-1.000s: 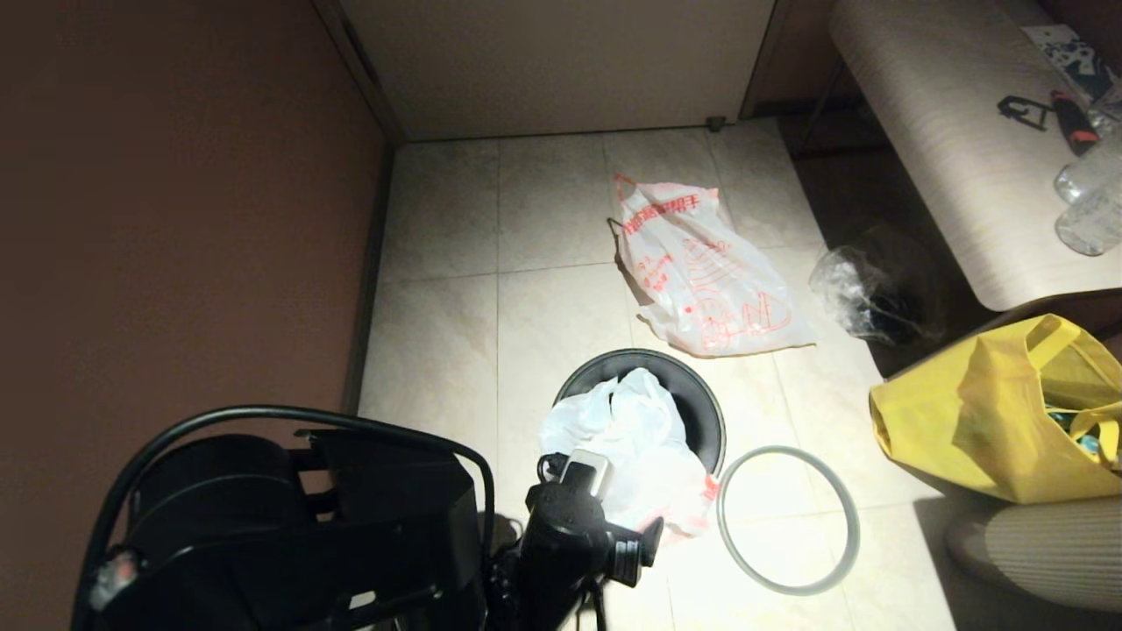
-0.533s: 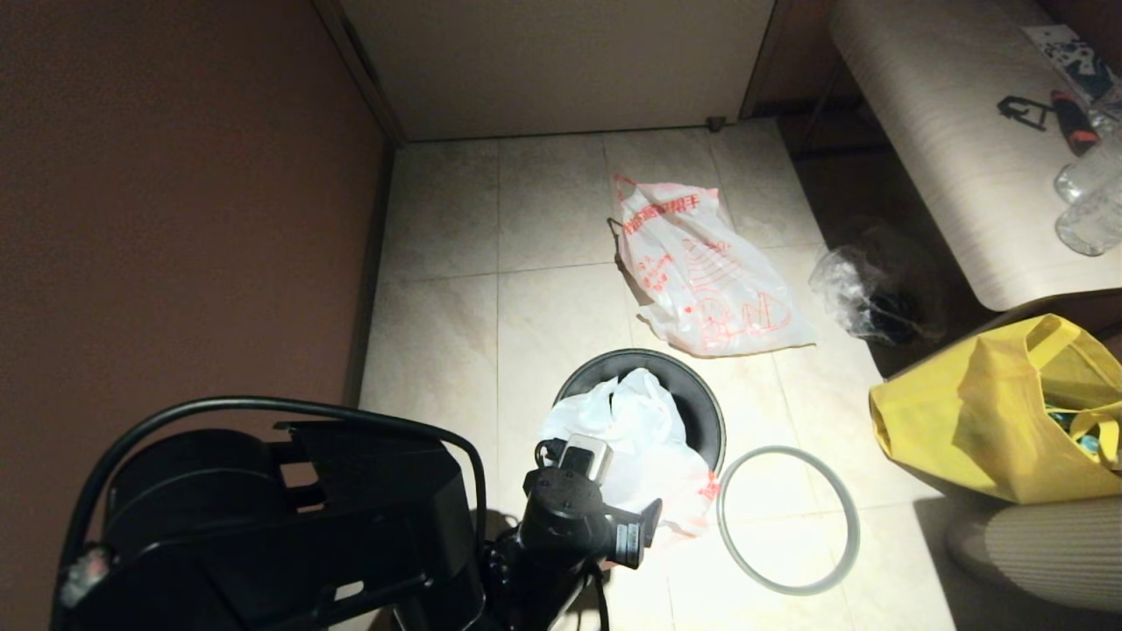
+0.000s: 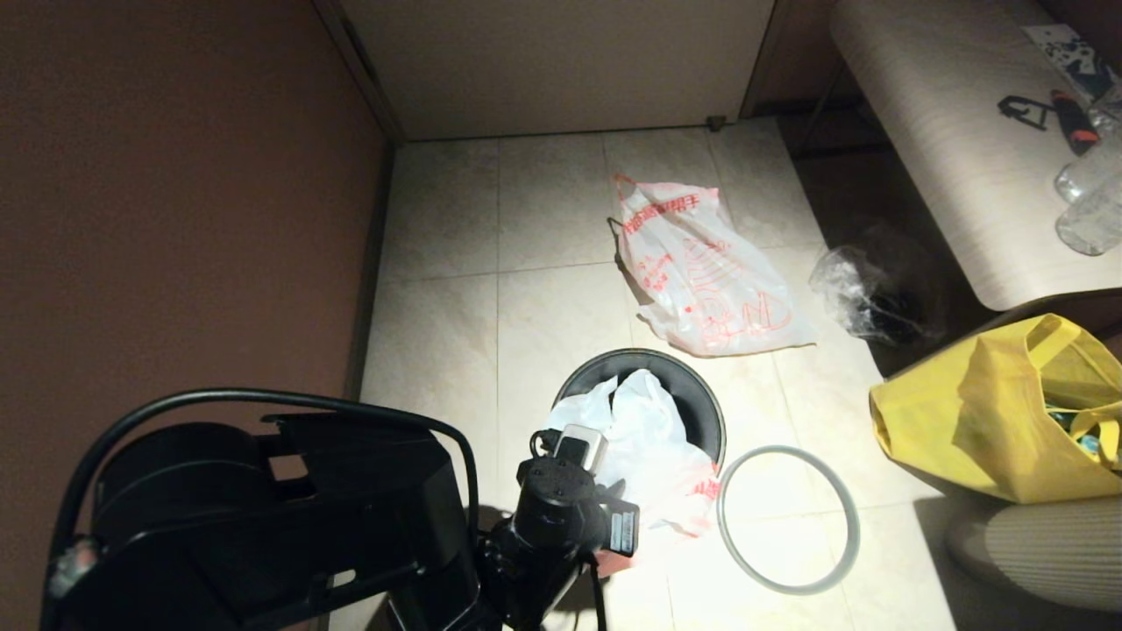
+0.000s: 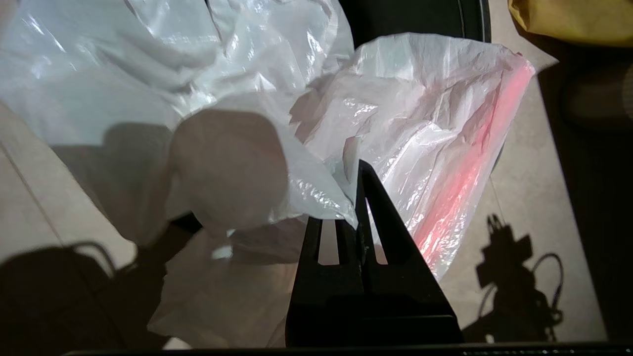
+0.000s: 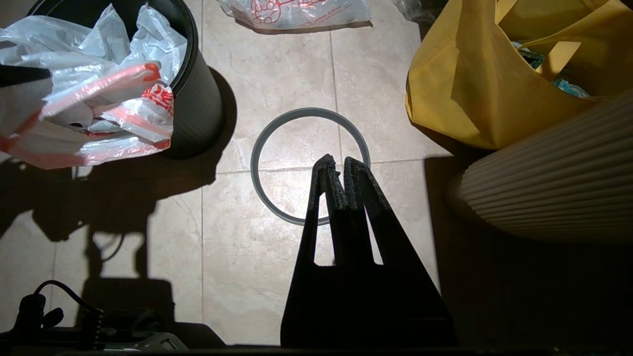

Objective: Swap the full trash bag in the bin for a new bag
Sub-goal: Put the new garbage bag on the trash can

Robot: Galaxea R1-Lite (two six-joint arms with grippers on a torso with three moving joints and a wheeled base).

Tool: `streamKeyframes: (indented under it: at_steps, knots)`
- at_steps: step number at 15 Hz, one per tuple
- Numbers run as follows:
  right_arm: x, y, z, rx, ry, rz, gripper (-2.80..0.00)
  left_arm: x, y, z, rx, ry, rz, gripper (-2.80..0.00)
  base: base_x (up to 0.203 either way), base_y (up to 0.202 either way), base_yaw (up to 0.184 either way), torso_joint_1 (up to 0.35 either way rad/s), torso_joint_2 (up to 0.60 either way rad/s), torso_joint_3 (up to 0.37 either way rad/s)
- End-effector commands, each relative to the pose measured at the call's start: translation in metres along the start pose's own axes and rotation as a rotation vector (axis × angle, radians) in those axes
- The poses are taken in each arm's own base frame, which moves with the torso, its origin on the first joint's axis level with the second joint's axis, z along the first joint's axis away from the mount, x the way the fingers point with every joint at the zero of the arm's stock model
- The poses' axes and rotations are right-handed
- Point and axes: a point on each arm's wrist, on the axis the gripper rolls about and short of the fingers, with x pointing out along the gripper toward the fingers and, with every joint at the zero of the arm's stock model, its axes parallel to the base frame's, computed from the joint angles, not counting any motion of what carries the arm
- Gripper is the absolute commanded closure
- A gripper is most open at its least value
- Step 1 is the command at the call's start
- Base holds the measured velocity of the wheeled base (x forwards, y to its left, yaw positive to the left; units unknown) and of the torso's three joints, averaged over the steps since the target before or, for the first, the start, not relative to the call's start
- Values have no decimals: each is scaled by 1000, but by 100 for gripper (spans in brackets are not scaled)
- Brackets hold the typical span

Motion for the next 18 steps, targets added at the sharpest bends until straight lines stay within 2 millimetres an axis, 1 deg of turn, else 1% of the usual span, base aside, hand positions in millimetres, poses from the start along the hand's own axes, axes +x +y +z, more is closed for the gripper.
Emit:
streamKeyframes:
  at_steps: [1, 4, 7, 10, 14, 15, 16, 18]
  knots:
    - [0, 0, 0, -1, 1, 1, 0, 1, 9, 23, 12, -74, 23, 0, 0, 0, 0, 0, 0, 0]
    - [0, 0, 0, 0, 1, 0, 0, 6, 21, 53, 65, -169, 68, 0, 0, 0, 0, 0, 0, 0]
    - [0, 0, 0, -1, 1, 0, 0, 20, 30, 75, 78, -211, 125, 0, 0, 0, 0, 0, 0, 0]
    - [0, 0, 0, -1, 1, 1, 0, 35, 40, 104, 64, -241, 166, 0, 0, 0, 0, 0, 0, 0]
    - [0, 0, 0, -1, 1, 0, 0, 48, 40, 139, 59, -249, 181, 0, 0, 0, 0, 0, 0, 0]
    - [0, 0, 0, -1, 1, 0, 0, 53, 40, 142, 61, -235, 183, 0, 0, 0, 0, 0, 0, 0]
    - [0, 0, 0, -1, 1, 0, 0, 60, 41, 139, 67, -207, 189, 0, 0, 0, 0, 0, 0, 0]
    - [0, 0, 0, 0, 1, 0, 0, 63, 43, 131, 72, -163, 202, 0, 0, 0, 0, 0, 0, 0]
